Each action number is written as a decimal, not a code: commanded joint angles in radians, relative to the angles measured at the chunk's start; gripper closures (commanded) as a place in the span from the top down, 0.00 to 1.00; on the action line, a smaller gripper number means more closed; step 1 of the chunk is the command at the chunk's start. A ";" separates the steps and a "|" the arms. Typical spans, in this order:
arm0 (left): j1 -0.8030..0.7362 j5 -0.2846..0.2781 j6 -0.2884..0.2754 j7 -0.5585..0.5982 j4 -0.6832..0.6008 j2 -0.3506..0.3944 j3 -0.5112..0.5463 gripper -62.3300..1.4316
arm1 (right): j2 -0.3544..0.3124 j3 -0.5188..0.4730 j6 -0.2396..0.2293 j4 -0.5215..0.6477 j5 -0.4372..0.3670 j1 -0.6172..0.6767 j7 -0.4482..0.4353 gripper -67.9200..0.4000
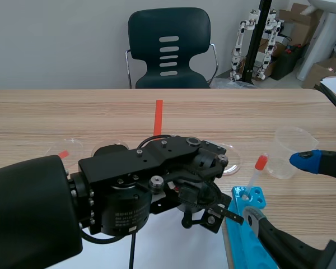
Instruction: Pick up the right mineral with the left hand
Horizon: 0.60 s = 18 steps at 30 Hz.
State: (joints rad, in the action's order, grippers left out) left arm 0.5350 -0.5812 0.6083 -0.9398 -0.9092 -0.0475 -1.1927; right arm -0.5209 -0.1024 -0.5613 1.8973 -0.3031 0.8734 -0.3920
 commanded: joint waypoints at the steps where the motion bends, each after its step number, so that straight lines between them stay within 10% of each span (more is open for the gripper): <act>1: 0.014 -0.002 0.003 0.005 -0.017 -0.016 0.001 0.50 | 0.000 0.001 0.000 0.015 -0.014 -0.006 -0.014 1.00; 18: 0.014 -0.002 0.003 0.008 -0.017 -0.019 0.001 0.22 | 0.000 0.001 0.000 0.015 -0.014 -0.006 -0.014 1.00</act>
State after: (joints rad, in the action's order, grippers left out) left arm 0.5350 -0.5808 0.6086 -0.9371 -0.9092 -0.0475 -1.1927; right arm -0.5209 -0.1024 -0.5613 1.8973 -0.3031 0.8734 -0.3920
